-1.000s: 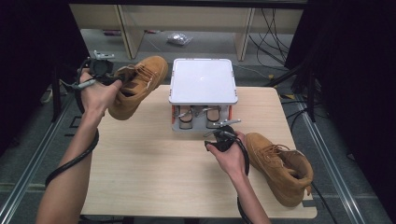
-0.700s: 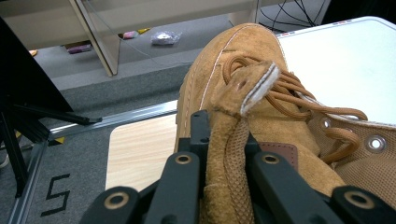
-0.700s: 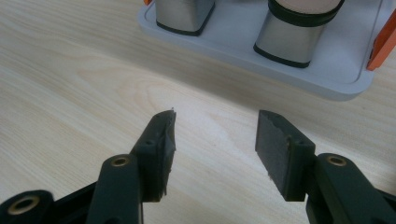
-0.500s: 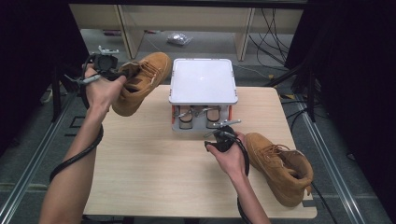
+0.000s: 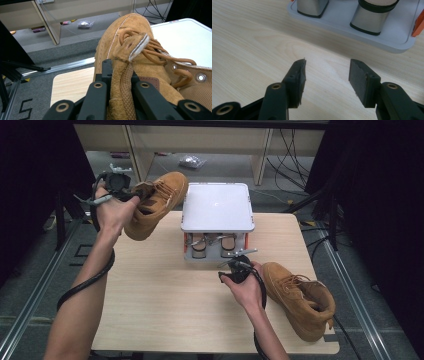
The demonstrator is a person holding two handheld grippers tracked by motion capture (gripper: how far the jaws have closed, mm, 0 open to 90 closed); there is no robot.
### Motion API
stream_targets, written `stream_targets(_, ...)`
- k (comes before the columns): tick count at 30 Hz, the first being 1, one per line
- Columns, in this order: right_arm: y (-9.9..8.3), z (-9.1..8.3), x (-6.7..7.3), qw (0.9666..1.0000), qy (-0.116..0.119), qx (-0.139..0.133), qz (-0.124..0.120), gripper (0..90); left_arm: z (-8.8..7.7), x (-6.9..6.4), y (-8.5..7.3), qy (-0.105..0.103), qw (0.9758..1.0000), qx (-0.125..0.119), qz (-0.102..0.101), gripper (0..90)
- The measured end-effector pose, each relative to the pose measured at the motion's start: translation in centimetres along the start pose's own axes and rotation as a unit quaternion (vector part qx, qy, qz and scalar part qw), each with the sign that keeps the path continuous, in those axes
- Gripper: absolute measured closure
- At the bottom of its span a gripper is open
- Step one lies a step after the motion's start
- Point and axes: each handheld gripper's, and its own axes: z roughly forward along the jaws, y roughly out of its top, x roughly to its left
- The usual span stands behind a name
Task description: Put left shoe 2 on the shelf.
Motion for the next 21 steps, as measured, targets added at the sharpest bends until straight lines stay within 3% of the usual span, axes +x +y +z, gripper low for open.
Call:
stream_targets(3, -0.1, 0.1, 0.0, 1.0000, 0.001, -0.002, -0.004, 48.1, 0.1, -0.2, 0.4, 0.001, 1.0000, -0.001, 0.002, 83.6)
stream_targets(7, -0.1, 0.1, 0.3, 0.9998, 0.002, 0.004, 0.017, 48.1, 0.2, -0.5, 0.8, -0.002, 1.0000, -0.001, 0.003, 83.6)
stream_targets(10, -0.1, 0.2, 0.2, 1.0000, 0.004, 0.005, 0.006, 48.1, 0.5, -0.7, 1.1, -0.005, 1.0000, -0.002, 0.003, 83.6)
stream_targets(21, -0.1, 0.2, 0.2, 1.0000, 0.002, 0.002, 0.008, 48.1, 1.4, -1.7, 1.7, -0.012, 0.9999, 0.003, 0.003, 83.6)
